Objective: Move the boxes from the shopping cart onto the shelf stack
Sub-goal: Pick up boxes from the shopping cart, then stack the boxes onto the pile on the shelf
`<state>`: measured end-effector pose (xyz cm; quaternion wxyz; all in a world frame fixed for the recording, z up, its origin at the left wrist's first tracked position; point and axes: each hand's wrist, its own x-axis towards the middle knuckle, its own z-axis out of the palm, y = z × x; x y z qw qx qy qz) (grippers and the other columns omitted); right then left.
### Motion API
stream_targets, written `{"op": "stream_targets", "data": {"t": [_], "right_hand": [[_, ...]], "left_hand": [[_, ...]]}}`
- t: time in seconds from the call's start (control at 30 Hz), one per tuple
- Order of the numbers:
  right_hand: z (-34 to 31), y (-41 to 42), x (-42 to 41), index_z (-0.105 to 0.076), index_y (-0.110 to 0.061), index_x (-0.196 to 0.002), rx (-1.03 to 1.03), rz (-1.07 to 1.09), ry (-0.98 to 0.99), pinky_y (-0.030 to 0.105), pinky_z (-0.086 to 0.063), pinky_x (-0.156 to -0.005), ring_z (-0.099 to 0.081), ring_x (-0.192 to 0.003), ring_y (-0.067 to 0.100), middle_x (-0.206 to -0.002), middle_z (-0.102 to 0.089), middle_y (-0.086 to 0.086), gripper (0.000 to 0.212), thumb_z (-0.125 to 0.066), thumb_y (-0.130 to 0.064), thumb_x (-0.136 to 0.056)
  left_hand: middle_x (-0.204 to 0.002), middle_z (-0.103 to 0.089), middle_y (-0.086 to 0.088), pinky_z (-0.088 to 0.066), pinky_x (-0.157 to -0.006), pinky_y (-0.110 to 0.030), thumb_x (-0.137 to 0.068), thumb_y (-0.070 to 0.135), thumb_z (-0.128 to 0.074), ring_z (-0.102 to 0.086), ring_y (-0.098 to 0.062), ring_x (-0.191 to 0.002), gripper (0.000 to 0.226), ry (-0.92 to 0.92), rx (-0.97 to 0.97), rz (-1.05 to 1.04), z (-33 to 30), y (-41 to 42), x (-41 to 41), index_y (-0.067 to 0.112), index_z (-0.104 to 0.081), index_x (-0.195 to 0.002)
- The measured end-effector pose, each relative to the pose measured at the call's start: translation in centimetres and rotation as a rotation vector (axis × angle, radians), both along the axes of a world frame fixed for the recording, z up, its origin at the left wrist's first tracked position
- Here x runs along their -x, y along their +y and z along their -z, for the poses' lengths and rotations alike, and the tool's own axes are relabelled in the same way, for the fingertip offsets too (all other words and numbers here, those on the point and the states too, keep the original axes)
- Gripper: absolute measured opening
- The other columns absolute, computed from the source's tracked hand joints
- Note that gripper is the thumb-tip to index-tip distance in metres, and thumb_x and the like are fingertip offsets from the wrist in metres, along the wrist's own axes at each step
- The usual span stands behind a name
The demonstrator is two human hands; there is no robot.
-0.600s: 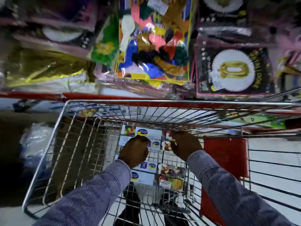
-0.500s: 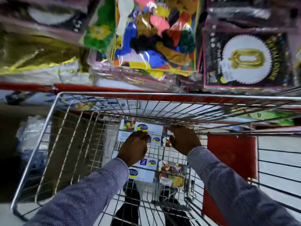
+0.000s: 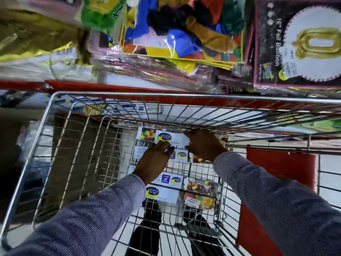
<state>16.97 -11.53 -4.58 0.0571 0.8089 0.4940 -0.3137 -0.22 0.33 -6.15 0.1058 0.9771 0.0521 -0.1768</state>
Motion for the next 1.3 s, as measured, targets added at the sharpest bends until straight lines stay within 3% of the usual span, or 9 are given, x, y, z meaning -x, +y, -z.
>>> {"op": "stream_targets", "data": {"t": [0.13, 0.3, 0.4, 0.47, 0.53, 0.77, 0.93, 1.07, 1.3], "right_hand": [[0.9, 0.3, 0.3, -0.039, -0.01, -0.14, 0.021, -0.024, 0.001, 0.045, -0.048, -0.096, -0.054, -0.121, 0.036, -0.131, -0.058, 0.017, 0.063, -0.062, -0.034, -0.086], [0.2, 0.6, 0.3, -0.036, -0.005, -0.14, 0.007, -0.003, 0.008, 0.044, -0.047, -0.099, -0.054, -0.122, 0.038, -0.133, -0.056, 0.021, 0.063, -0.062, -0.025, -0.087], [-2.2, 0.3, 0.5, -0.037, -0.005, -0.138, -0.032, 0.001, -0.009, 0.046, -0.049, -0.096, -0.055, -0.119, 0.04, -0.13, -0.056, 0.022, 0.064, -0.064, -0.024, -0.084], [-4.7, 0.2, 0.6, -0.039, -0.006, -0.137, -0.062, 0.005, -0.011, 0.044, -0.052, -0.091, -0.058, -0.114, 0.038, -0.126, -0.058, 0.021, 0.063, -0.064, -0.026, -0.082], [-8.1, 0.0, 0.7, -0.037, -0.007, -0.14, -0.078, -0.012, -0.007, 0.042, -0.05, -0.093, -0.057, -0.117, 0.037, -0.129, -0.057, 0.019, 0.067, -0.064, -0.03, -0.084], [-25.2, 0.3, 1.2, -0.052, -0.01, -0.126, -0.204, -0.179, -0.131, 0.036, -0.047, -0.085, -0.06, -0.111, 0.031, -0.119, -0.063, 0.013, 0.052, -0.065, -0.038, -0.084], [-39.5, -0.1, 1.3, -0.046, -0.008, -0.128, -0.257, -0.201, -0.235, 0.039, -0.046, -0.085, -0.056, -0.112, 0.035, -0.12, -0.06, 0.018, 0.06, -0.067, -0.041, -0.083], [-48.9, -0.4, 1.3, -0.054, -0.008, -0.118, -0.304, -0.194, -0.329, 0.035, -0.05, -0.074, -0.062, -0.103, 0.032, -0.112, -0.064, 0.017, 0.052, -0.07, -0.041, -0.081], [-58.8, -0.8, -1.1, -0.057, -0.016, -0.112, -0.459, -0.137, -0.44, 0.041, -0.055, -0.079, -0.065, -0.097, 0.032, -0.108, -0.067, 0.014, 0.046, -0.074, -0.038, -0.075]], "left_hand": [[-0.111, -0.067, -0.018, -0.055, -0.078, -0.048, -0.061, 0.0, -0.079, -0.063, -0.038, -0.099, 0.054, 0.037, 0.019, -0.006, 0.2, 0.0, -0.1, 0.004, -0.065, -0.114], [-0.139, -0.048, -0.015, -0.046, -0.094, -0.047, -0.084, 0.014, -0.068, -0.045, -0.036, -0.125, 0.061, 0.123, -0.014, 0.003, -1.0, -0.6, 0.2, 0.004, -0.042, -0.139], [-0.132, -0.051, -0.016, -0.05, -0.085, -0.042, -0.082, 0.02, -0.074, -0.051, -0.035, -0.118, 0.065, 0.092, -0.007, 0.02, -3.9, -0.4, 0.9, 0.002, -0.045, -0.136], [-0.115, -0.064, -0.019, -0.06, -0.067, -0.038, -0.059, 0.019, -0.091, -0.066, -0.037, -0.1, 0.071, 0.051, 0.037, 0.036, -6.5, 0.0, 1.6, -0.001, -0.061, -0.12], [-0.103, -0.071, -0.018, -0.061, -0.053, -0.035, -0.041, 0.023, -0.097, -0.071, -0.034, -0.085, 0.074, 0.02, 0.076, 0.026, -9.5, 0.5, 2.3, 0.0, -0.069, -0.106], [-0.102, -0.072, 0.0, -0.052, -0.048, -0.019, -0.044, 0.037, -0.089, -0.07, -0.016, -0.078, 0.066, -0.168, 0.071, 0.034, -25.0, 1.3, 4.0, 0.019, -0.071, -0.106], [-0.105, -0.069, 0.007, -0.052, -0.06, -0.021, -0.046, 0.052, -0.082, -0.069, -0.015, -0.086, 0.071, -0.355, -0.008, 0.083, -36.2, 1.8, 4.4, 0.029, -0.067, -0.111], [-0.106, -0.068, 0.015, -0.052, -0.06, -0.018, -0.042, 0.061, -0.082, -0.069, -0.009, -0.085, 0.075, -0.488, -0.071, 0.057, -44.3, 2.1, 3.8, 0.033, -0.068, -0.111], [-0.123, -0.061, 0.02, -0.049, -0.086, -0.028, -0.057, 0.061, -0.063, -0.059, -0.008, -0.111, 0.071, -0.68, -0.055, 0.054, -53.9, 3.4, 0.2, 0.035, -0.062, -0.124]]}}
